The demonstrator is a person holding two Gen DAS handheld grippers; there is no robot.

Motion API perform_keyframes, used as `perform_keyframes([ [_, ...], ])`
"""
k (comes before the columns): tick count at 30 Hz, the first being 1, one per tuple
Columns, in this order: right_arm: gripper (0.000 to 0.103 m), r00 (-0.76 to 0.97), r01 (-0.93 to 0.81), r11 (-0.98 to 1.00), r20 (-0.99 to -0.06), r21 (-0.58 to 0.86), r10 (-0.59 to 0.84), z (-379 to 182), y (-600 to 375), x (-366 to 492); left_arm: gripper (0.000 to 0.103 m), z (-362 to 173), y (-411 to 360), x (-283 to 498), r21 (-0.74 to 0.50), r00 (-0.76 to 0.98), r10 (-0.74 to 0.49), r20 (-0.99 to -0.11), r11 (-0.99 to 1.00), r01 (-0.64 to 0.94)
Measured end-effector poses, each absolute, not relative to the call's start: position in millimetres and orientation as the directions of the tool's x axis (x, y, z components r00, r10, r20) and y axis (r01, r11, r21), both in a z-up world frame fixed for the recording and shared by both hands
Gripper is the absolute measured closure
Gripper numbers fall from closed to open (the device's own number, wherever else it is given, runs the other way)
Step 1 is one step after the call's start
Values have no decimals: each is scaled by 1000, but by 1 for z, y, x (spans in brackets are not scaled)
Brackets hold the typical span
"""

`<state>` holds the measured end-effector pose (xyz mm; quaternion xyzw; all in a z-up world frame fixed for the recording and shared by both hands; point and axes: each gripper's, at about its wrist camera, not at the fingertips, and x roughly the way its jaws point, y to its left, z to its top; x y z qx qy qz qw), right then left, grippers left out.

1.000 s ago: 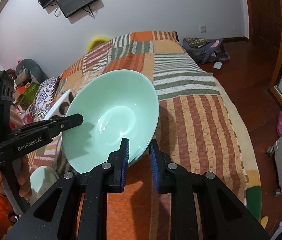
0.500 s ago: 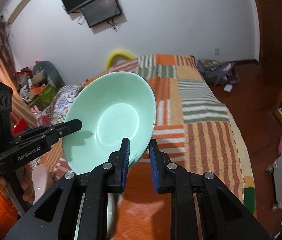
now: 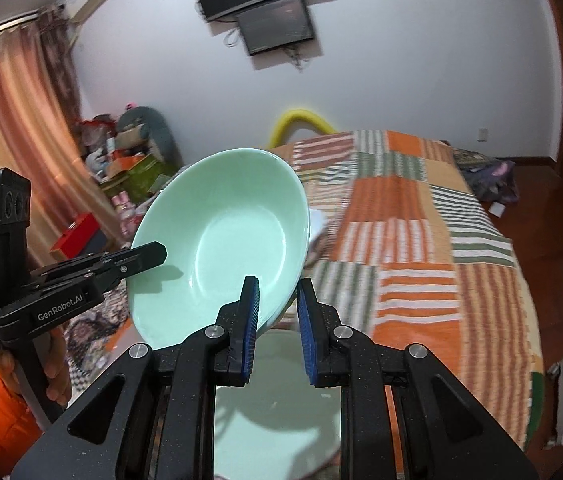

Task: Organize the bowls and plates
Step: 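Carry the mint green bowl with both tools into the beige bowl and release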

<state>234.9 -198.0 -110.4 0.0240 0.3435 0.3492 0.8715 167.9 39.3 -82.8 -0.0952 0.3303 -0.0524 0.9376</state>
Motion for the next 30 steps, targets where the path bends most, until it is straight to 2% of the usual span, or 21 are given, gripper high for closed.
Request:
perform_keyframes([
  [12,86,377,-701,641,-600,313,706,-134,-111,196,93,-102,125,85,-222,766,-31,-642,964,-147],
  [30,86,235,-711,628,-735,316,636,-211,-51,180,93,-204,174,63,-288,631,-38,-775,910,-299],
])
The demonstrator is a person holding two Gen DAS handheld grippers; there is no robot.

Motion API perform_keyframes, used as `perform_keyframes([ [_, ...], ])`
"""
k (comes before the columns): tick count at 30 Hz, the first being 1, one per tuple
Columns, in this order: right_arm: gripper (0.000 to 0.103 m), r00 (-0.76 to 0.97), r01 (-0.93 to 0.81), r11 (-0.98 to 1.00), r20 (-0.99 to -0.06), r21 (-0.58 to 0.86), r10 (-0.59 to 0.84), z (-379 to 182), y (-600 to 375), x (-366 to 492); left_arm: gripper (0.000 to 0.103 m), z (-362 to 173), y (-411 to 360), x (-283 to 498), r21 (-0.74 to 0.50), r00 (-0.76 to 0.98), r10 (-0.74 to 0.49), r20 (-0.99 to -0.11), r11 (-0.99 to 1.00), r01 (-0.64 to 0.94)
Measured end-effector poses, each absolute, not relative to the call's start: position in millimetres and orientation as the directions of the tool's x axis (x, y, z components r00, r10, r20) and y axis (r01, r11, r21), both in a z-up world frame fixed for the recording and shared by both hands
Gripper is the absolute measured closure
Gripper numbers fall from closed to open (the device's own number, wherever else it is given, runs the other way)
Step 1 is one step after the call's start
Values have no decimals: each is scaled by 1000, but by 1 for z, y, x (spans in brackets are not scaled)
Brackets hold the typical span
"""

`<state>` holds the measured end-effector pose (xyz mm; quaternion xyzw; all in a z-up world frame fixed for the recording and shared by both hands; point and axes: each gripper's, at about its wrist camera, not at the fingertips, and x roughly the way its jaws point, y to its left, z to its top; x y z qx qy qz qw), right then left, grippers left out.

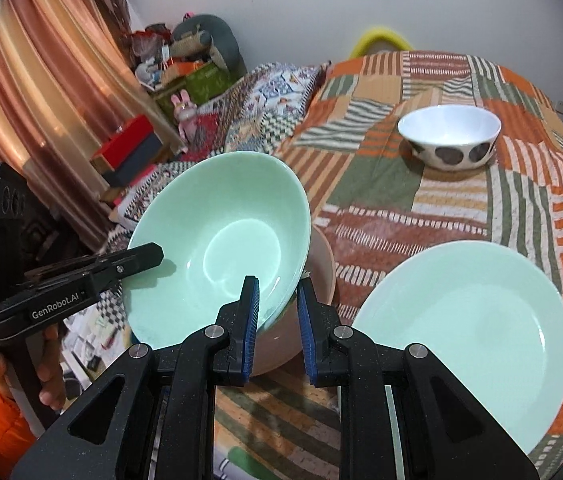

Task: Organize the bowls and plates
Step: 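Carry the mint green bowl with both tools into the beige bowl and release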

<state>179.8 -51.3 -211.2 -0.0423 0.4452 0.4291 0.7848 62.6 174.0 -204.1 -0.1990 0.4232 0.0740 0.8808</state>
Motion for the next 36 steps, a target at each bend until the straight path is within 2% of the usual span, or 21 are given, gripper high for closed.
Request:
perform_keyframes([
  [14,86,210,-716,639,-785,283,583,-231,-38,176,93,-242,186,65,-328,574,-80,-815,880,-343],
  [27,85,228,-718,653,-804,242,549,-235,-31,177,92,-246,186,69,-333,563,-91,-821,877,-345],
  [29,85,229,-717,655,-808,237,543,-235,-30,177,89,-246,188,70,-349,553,-108,-826,868,-352],
  [36,85,215,-711,659,-818,243,534,-236,-29,181,87,-245,190,73,-364,525,-133,-841,857,-366],
])
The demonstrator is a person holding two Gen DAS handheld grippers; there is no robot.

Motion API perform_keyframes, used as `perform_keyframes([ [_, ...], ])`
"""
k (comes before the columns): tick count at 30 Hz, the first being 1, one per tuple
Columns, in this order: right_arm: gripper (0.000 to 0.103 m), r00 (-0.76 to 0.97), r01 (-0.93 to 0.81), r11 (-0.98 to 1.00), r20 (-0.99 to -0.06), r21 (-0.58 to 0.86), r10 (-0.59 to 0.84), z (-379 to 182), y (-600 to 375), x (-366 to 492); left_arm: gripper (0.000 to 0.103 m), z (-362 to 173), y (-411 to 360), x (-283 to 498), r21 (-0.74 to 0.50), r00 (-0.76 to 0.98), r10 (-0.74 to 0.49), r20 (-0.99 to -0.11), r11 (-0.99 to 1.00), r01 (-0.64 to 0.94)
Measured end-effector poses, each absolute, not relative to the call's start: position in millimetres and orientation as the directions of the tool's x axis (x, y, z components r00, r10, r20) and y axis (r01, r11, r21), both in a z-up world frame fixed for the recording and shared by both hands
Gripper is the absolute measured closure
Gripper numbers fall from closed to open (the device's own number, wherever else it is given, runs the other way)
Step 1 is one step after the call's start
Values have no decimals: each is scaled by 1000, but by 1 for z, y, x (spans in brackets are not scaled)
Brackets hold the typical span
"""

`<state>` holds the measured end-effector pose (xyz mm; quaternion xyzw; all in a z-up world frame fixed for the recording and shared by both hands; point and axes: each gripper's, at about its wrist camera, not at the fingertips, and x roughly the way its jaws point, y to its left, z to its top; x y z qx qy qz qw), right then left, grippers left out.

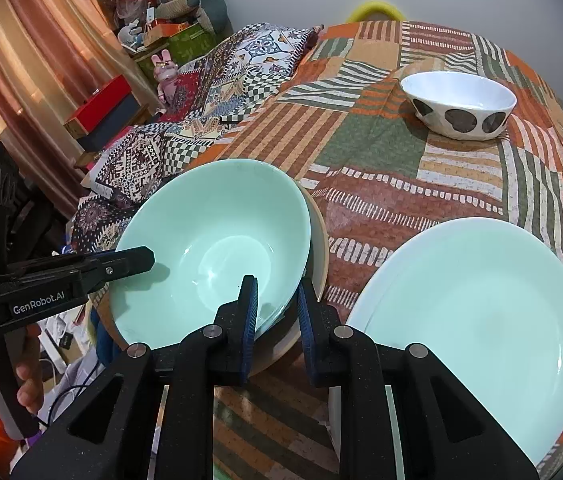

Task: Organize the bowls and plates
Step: 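Carry the mint green bowl with both tools into the beige bowl and release, then close both tools on the rim of the white spotted bowl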

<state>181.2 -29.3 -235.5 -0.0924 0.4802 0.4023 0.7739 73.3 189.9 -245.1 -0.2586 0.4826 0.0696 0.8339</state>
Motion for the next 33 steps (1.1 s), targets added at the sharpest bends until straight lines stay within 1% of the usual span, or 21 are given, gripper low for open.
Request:
perform_keyframes([
  [1,85,226,-712,662,-816,235,532,-234,-30,181,86,-245,190,74,-367,522,-137,-842,855,-366],
  [2,85,249,-711,670,-814,214,525,-232,-31,180,81,-244,190,74,-369,521,-141,-842,854,-366],
  [4,78,296,-718,674,-800,175,522,-224,-34,178,75,-239,190,73,-364,535,-128,-835,857,-364],
  [5,75,309,-722,671,-789,169,532,-219,-36,177,67,-235,188,73,-345,540,-103,-835,863,-368],
  [6,69,313,-724,668,-782,171,539,-216,-38,177,59,-231,188,72,-321,550,-72,-832,871,-373],
  [7,64,321,-725,667,-773,171,547,-213,-40,177,57,-226,186,71,-302,561,-46,-826,877,-374],
  [8,63,327,-726,667,-769,167,549,-211,-40,176,55,-220,186,70,-293,579,-30,-815,883,-367],
  [15,63,338,-718,675,-762,170,552,-207,-46,180,55,-195,176,69,-266,627,-6,-779,908,-323],
  [19,63,366,-708,686,-744,167,559,-193,-59,185,55,-173,172,75,-261,667,2,-745,919,-294],
  [22,63,412,-697,700,-712,156,568,-174,-74,191,54,-150,168,81,-248,705,15,-709,931,-269],
  [24,62,434,-687,709,-691,161,578,-162,-82,197,51,-131,165,86,-229,735,28,-678,942,-247],
  [27,57,481,-667,726,-648,167,591,-140,-99,207,49,-105,159,95,-207,778,40,-627,954,-217],
  [33,57,568,-618,769,-581,167,583,-105,-124,234,47,-66,154,124,-244,830,-20,-558,959,-142],
])
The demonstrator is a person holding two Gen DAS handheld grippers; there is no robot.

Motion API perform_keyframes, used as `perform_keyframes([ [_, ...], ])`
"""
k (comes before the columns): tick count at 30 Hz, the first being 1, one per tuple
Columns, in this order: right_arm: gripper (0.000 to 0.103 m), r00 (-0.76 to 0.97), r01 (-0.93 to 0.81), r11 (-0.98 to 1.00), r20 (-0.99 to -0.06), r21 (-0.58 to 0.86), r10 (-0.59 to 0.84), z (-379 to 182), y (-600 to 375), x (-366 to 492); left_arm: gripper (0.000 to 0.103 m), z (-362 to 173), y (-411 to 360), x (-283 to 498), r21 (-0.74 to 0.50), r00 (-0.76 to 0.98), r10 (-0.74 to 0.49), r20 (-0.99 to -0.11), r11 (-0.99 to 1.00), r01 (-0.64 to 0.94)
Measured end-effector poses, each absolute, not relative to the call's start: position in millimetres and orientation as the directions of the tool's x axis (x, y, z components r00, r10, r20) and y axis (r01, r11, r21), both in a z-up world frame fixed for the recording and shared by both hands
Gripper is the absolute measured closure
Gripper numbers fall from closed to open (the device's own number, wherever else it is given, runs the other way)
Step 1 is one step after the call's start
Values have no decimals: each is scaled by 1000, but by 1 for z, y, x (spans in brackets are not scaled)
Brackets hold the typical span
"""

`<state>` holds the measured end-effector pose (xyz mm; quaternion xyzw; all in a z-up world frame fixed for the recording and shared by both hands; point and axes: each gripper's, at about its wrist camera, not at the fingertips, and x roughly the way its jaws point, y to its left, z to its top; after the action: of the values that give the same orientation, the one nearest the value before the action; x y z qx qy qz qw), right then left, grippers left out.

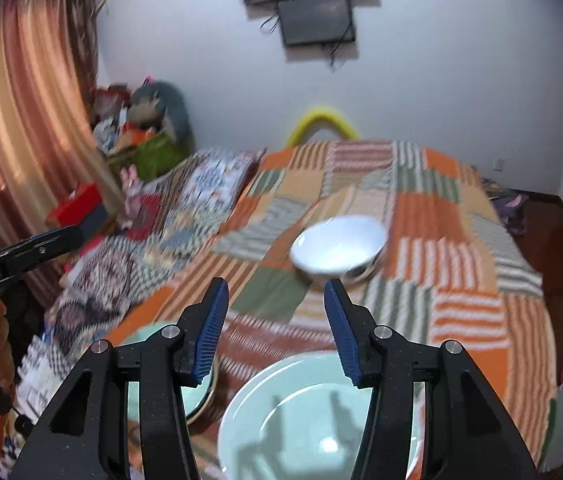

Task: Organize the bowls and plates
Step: 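Close both tools on the rim of the white spotted bowl, then carry the white spotted bowl with both tools into the mint green bowl and release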

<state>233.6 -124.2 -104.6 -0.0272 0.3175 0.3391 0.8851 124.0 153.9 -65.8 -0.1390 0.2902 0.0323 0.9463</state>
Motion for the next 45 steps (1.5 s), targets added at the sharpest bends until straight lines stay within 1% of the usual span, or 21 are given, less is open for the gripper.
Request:
perform_keyframes([
  [4,57,617,-576,802,-559,160,555,-94,-136,257,46,-54,151,151,-236,842,-30,-539,965,-117],
  [7,57,615,-557,810,-564,183,551,-97,-141,274,46,-55,151,180,-226,828,-40,-559,968,-106],
  [10,57,605,-541,817,-582,201,543,-104,-143,293,46,-69,157,216,-273,785,-113,-609,959,-74],
  [12,57,595,-534,821,-600,202,535,-112,-141,305,46,-80,159,233,-304,768,-143,-625,950,-70],
  [18,57,554,-537,823,-657,188,511,-142,-126,336,47,-121,151,281,-283,714,-153,-683,957,-65],
  [19,57,536,-542,817,-669,195,515,-150,-121,342,50,-127,150,288,-282,705,-158,-691,957,-62],
  [21,57,509,-555,810,-692,191,512,-162,-114,354,63,-143,149,307,-286,676,-174,-716,957,-56],
  [22,57,505,-557,811,-703,179,501,-168,-110,358,66,-151,150,315,-292,660,-187,-728,955,-51],
  [23,57,498,-560,811,-712,171,494,-172,-108,362,71,-159,149,324,-301,643,-201,-739,952,-49],
  [25,57,482,-565,809,-730,163,484,-181,-103,370,76,-173,150,338,-318,620,-222,-752,947,-46],
  [26,57,470,-569,805,-737,168,486,-185,-101,374,80,-181,148,347,-329,603,-239,-761,943,-42],
  [28,58,448,-577,797,-747,179,492,-191,-99,380,84,-194,146,359,-325,580,-240,-779,945,-46],
  [33,61,435,-564,807,-768,175,470,-206,-97,396,87,-226,143,385,-308,535,-225,-814,949,-70],
  [35,61,425,-551,810,-768,200,479,-211,-100,402,87,-240,144,392,-302,521,-210,-827,948,-96],
  [38,61,395,-528,810,-772,254,499,-220,-104,409,87,-258,145,399,-308,484,-219,-847,945,-110],
  [43,61,367,-526,813,-795,251,483,-232,-99,412,88,-265,141,403,-309,473,-231,-850,946,-93],
  [44,61,365,-527,812,-796,250,482,-233,-98,413,91,-267,139,404,-312,469,-239,-851,946,-83],
  [45,61,362,-528,811,-798,250,482,-234,-97,414,92,-269,137,406,-311,464,-242,-852,947,-78],
])
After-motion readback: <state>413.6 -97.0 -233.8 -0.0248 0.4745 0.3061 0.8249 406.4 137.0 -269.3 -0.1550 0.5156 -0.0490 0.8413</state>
